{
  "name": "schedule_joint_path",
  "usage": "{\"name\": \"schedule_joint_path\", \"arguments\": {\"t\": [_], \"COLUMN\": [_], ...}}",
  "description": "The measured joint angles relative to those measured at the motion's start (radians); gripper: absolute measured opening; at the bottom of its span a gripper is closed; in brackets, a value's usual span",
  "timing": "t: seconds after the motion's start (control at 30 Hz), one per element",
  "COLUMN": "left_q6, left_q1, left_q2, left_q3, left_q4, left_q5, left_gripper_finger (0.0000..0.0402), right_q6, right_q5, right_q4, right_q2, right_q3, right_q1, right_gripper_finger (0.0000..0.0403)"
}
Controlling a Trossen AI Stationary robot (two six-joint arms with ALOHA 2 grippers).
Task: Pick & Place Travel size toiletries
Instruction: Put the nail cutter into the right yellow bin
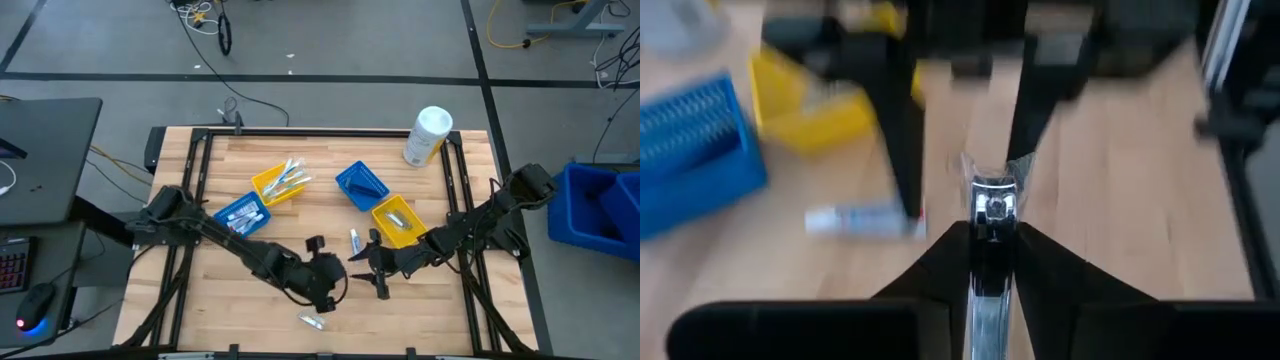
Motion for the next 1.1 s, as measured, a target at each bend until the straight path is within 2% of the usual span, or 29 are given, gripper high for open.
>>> {"name": "schedule_joint_path", "arguments": {"t": [0.2,0.33,0.5,0.87,1.1], "left_q6": [0.094,0.099,0.106,0.087,0.068], "left_q1": [0.046,0.052,0.041,0.034,0.034], "left_q2": [0.0,-0.001,-0.001,-0.001,-0.001], "left_q3": [0.002,0.002,0.002,0.002,0.002], "left_q4": [0.252,0.288,0.281,0.31,0.307], "left_q5": [-0.053,-0.157,-0.242,-0.241,-0.226], "left_gripper_finger": [0.0069,0.0071,0.007,0.0073,0.0074], "right_q6": [0.017,0.003,-0.069,-0.088,-0.115], "right_q5": [0.096,0.125,0.248,0.235,0.183], "right_q4": [0.12,0.214,0.214,0.286,0.288], "right_q2": [0.0,-0.002,-0.021,-0.037,-0.036], "right_q3": [0.0,0.0,0.0,0.0,0.0], "right_q1": [-0.014,-0.002,0.026,0.019,0.018], "right_gripper_finger": [0.0211,0.0216,0.0217,0.021,0.0152]}}
